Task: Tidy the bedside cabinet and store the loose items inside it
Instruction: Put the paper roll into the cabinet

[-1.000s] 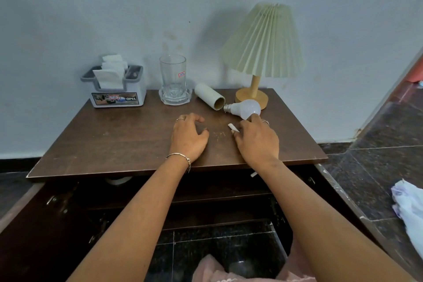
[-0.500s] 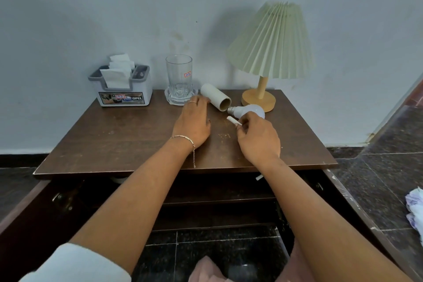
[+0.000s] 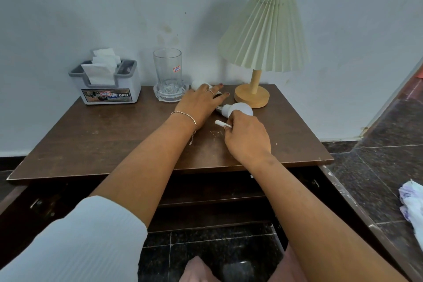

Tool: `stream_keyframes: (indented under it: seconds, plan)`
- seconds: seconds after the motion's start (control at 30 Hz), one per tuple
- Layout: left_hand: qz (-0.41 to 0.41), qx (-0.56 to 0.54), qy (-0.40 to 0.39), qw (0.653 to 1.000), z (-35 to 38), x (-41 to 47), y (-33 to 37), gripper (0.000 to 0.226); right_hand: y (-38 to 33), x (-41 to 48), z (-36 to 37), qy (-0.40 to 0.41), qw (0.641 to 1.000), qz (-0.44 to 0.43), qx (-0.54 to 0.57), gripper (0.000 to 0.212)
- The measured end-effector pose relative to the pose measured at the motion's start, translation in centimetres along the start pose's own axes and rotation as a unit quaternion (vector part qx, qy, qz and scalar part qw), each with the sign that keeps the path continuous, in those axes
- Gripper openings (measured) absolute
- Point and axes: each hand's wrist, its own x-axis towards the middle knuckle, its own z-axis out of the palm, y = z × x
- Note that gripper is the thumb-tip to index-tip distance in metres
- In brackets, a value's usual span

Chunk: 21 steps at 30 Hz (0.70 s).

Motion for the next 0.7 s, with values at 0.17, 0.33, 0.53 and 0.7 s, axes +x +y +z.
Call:
stream_keyframes:
  seconds: [0.17,0.33,0.53,0.7]
  plan:
    - [-0.012,0.048,0.015,0.999,-0.1,0.5,0.2,0.053,0.1,0.1,0.0,-0.002,1.000,-0.007,-0.007,0.022]
    - [0.017,0.123,0.058,0.991,-0.5,-0.7,-0.3,0.025,-0.2,-0.1,-0.1,-0.008,1.000,-0.009,-0.023,0.021]
    - [-0.072,-0.003,0.103,0.992,-0.7,-2.6,-1.3,0.035,-0.5,-0.4,-0.1,-0.016,1.000,0.000,-0.025,0.021]
    - [-0.218,-0.202,0.159,0.941,-2.0,-6.6,-1.7,0.046,-1.0,-1.4,-0.1,0.011,0.999,-0.034,0.003,0.021]
